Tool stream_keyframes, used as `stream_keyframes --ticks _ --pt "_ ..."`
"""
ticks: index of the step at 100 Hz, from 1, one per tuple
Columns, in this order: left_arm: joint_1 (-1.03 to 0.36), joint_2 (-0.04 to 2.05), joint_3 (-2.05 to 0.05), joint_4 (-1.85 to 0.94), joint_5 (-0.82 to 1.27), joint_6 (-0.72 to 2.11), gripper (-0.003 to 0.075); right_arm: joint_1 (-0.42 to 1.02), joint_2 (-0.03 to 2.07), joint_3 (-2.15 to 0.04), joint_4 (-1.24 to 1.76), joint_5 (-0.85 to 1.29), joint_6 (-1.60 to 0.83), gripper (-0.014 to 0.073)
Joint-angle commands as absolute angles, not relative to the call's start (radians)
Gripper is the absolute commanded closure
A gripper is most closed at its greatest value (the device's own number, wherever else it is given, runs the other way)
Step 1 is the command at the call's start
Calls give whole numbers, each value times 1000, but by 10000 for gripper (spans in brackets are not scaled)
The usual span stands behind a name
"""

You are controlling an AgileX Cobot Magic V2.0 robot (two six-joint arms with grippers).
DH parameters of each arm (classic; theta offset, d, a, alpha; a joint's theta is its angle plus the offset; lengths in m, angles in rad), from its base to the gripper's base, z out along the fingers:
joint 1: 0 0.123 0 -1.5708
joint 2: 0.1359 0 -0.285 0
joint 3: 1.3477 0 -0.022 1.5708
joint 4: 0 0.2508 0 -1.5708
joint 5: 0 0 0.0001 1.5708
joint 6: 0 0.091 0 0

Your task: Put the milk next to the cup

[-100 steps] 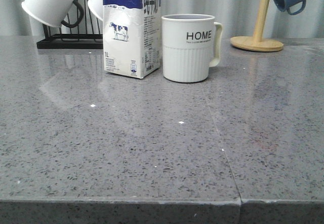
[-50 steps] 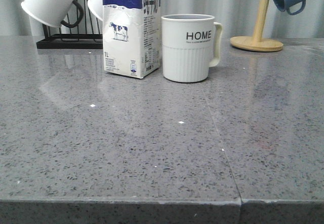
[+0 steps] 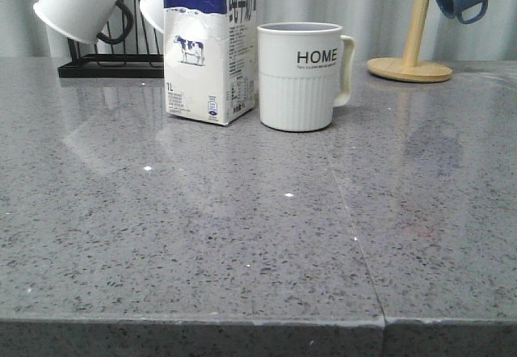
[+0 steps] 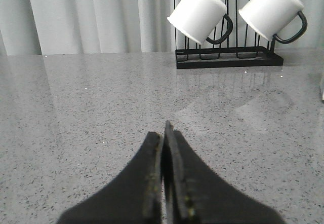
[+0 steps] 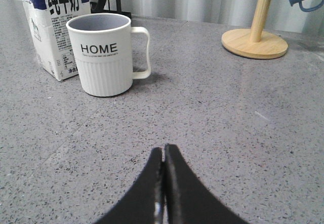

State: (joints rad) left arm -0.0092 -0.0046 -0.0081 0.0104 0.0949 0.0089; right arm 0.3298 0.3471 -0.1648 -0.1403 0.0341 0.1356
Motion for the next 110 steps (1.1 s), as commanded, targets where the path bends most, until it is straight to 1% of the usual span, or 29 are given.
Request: stream_keyframes --ticks 1,10,17,43,60,92,110 --pt "-10 -35 53 0 25 0 741 330 351 -193 -155 -32 132 662" --pt "-10 -35 53 0 25 0 741 324 350 -181 -155 -66 132 662" --pt "-10 -35 53 0 25 0 741 294 332 -161 -155 -92 132 662" --pt "-10 -35 53 0 25 0 741 102 215 -70 -79 -105 129 662" --pt "-10 -35 53 0 25 0 741 21 132 -1 -67 -105 116 662" --pt "-10 -35 53 0 25 0 741 -2 -33 9 -53 14 80 662" --pt "-10 -35 53 0 25 0 741 -2 -32 9 -42 37 69 662"
